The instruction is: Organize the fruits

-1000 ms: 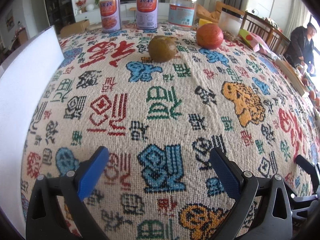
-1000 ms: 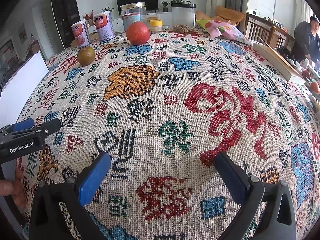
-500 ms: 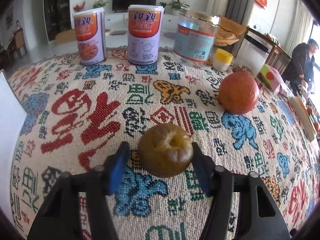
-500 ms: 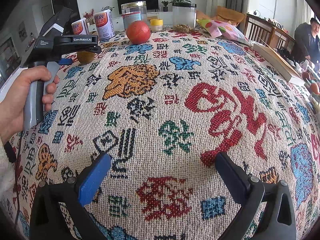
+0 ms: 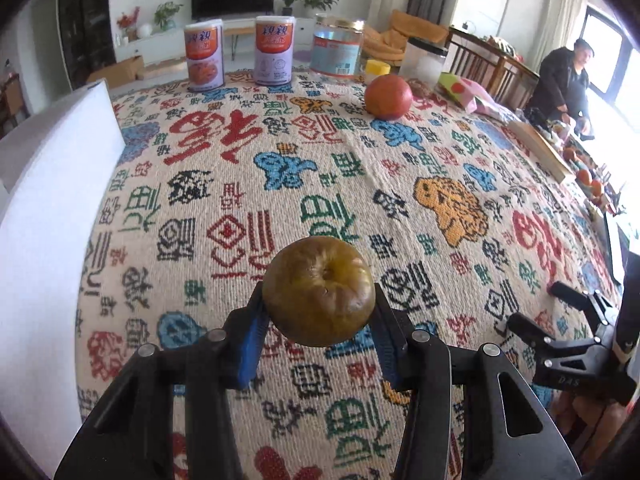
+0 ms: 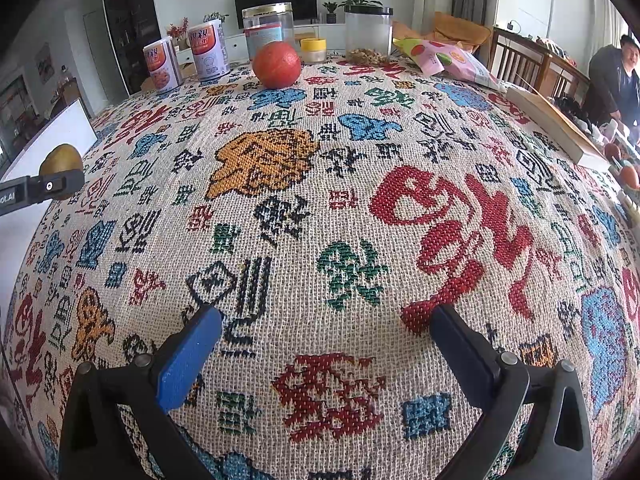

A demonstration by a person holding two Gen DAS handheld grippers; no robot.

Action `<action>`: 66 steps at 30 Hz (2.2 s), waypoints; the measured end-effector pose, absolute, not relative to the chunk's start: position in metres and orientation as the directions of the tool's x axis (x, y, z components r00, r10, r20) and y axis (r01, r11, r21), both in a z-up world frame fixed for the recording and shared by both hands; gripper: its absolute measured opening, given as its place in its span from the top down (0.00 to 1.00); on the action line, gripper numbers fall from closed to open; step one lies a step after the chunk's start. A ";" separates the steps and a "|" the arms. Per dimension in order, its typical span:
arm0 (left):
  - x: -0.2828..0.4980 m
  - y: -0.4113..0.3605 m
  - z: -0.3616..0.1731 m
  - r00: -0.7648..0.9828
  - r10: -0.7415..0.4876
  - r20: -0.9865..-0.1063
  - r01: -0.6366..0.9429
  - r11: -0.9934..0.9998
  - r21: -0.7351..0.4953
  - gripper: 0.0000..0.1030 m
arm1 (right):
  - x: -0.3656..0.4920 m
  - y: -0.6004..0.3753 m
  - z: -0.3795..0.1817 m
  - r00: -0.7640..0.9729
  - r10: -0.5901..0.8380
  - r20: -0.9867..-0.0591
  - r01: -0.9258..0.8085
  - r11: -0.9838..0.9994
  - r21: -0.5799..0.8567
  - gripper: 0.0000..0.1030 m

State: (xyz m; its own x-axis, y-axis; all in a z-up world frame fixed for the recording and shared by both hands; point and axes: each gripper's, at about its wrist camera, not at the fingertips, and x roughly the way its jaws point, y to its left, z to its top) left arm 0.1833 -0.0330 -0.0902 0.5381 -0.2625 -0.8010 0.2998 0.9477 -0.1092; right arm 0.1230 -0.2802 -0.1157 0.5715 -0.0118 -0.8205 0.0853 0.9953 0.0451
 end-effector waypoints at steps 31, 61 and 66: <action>0.187 -0.038 -0.127 0.585 -0.148 -0.797 0.242 0.970 -0.003 0.06 | 0.260 -0.265 -0.038 0.719 0.002 -0.695 -0.118 0.986 -0.119 0.01; 0.187 -0.038 -0.128 0.586 -0.139 -0.798 0.233 0.972 0.002 0.05 | 0.222 -0.362 -0.106 0.500 0.496 -0.710 0.198 0.732 0.652 0.38; 0.187 -0.038 -0.128 0.586 -0.139 -0.798 0.233 0.972 0.002 0.05 | 0.211 -0.351 -0.076 0.545 0.315 -0.777 0.159 0.871 0.464 0.37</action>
